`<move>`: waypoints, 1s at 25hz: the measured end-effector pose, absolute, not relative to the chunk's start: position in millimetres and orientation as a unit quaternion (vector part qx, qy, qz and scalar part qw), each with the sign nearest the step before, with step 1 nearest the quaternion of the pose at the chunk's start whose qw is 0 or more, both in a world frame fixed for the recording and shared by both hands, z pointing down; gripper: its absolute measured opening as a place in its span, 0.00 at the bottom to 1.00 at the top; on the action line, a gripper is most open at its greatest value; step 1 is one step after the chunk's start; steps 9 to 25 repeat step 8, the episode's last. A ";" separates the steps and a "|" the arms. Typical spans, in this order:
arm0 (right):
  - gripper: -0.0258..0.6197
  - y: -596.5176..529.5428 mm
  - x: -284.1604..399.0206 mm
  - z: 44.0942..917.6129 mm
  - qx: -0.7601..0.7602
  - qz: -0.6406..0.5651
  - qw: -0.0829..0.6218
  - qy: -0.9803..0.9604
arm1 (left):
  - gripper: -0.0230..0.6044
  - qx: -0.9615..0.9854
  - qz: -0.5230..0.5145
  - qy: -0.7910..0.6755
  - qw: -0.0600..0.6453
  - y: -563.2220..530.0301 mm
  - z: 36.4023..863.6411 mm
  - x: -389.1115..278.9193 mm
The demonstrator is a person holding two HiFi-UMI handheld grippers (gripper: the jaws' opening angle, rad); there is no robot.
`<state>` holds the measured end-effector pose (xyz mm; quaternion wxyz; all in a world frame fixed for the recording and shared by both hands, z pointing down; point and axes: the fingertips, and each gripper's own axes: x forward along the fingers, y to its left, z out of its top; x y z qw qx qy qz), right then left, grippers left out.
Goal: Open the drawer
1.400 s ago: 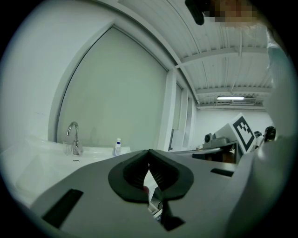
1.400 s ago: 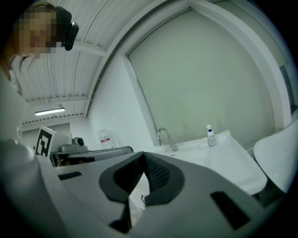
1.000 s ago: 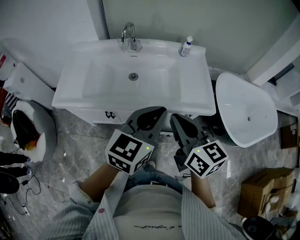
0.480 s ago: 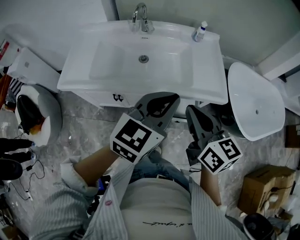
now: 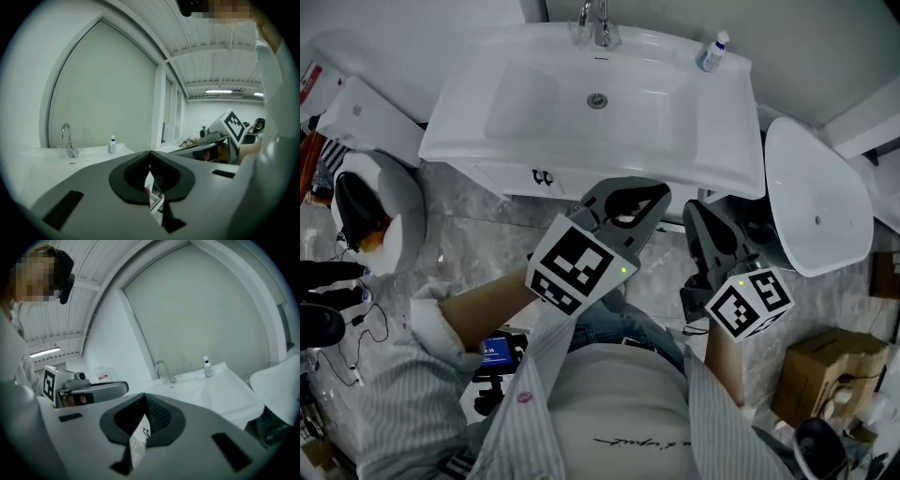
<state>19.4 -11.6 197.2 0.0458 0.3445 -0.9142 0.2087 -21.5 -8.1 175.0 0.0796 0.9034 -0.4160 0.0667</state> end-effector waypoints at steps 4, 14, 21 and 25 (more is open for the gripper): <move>0.05 -7.9 17.9 200.8 0.345 0.215 0.043 -0.913 | 0.06 0.904 0.074 -0.411 0.088 -0.4 184.7 -21.4; 0.05 -3.7 16.6 202.6 0.345 0.219 0.041 -0.912 | 0.06 0.905 0.080 -0.408 0.087 5.9 190.2 -20.8; 0.05 -3.7 16.6 202.6 0.345 0.219 0.041 -0.912 | 0.06 0.905 0.080 -0.408 0.087 5.9 190.2 -20.8; 0.05 -3.7 16.6 202.6 0.345 0.219 0.041 -0.912 | 0.06 0.905 0.080 -0.408 0.087 5.9 190.2 -20.8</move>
